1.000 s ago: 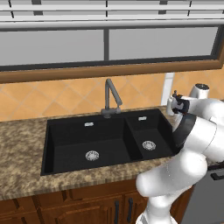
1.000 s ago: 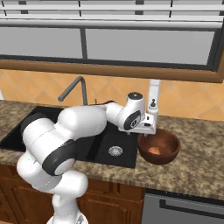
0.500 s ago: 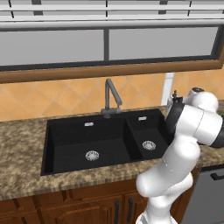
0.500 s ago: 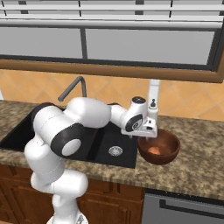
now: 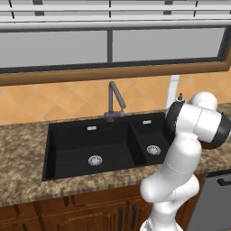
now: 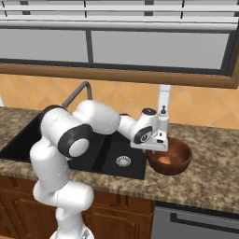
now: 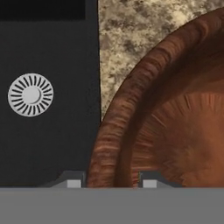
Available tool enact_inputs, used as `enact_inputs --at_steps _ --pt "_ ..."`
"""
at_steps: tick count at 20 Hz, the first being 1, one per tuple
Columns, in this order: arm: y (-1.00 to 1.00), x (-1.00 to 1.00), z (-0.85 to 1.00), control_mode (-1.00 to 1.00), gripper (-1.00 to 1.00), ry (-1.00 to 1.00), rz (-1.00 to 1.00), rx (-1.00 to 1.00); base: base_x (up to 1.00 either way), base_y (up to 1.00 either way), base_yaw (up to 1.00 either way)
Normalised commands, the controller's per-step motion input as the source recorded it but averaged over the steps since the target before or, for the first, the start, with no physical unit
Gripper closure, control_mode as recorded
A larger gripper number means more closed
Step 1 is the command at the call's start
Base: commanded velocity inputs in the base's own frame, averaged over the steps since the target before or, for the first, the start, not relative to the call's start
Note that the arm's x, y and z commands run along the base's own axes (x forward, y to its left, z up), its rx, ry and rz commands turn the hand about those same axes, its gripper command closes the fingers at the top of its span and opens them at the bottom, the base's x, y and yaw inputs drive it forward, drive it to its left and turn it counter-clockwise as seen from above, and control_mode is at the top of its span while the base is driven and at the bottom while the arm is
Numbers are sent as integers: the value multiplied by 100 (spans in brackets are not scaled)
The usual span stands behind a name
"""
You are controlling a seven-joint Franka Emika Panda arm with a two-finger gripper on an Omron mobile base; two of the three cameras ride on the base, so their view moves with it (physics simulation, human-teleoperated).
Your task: Pick the onion from the sink and place it in the bowl. Then pick the bowl and place it in the microwave. Then close the microwave door and press the start button.
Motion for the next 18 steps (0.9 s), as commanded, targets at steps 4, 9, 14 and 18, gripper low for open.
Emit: enact_inputs --at_steps 4,9,14,18 --pt "-1 0 0 -100 100 0 0 0 0 0 0" --pt "14 -20 41 -100 100 -1 3 -6 0 0 0" --pt "20 -38 70 -100 100 3 16 -16 0 0 0" --pt "24 -45 79 -100 100 -2 20 -1 0 0 0"
